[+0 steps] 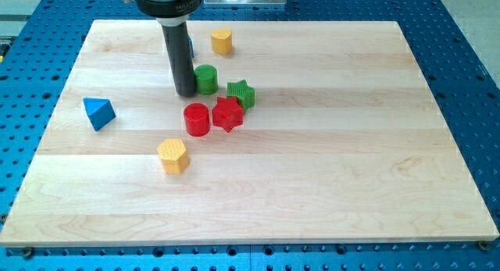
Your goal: Push the green circle into the green star
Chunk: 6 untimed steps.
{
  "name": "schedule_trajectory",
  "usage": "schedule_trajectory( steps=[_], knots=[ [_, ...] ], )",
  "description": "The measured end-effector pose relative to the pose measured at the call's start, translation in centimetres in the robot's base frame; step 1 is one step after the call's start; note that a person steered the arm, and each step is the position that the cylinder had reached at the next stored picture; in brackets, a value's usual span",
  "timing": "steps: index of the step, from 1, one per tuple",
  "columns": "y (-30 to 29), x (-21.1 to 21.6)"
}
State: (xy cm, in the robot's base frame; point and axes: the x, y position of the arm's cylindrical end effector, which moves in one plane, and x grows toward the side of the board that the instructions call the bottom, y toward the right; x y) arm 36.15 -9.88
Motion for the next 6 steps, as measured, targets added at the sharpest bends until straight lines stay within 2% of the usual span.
schedule_trajectory(
  steps=[1, 2, 3, 4, 5, 6],
  knots=[
    [0.6, -5.1],
    [4.4, -3.7],
    [-0.4, 1.2],
    [-3.7, -0.9],
    [-3.6, 3.0],
    [0.2, 1.0]
  ],
)
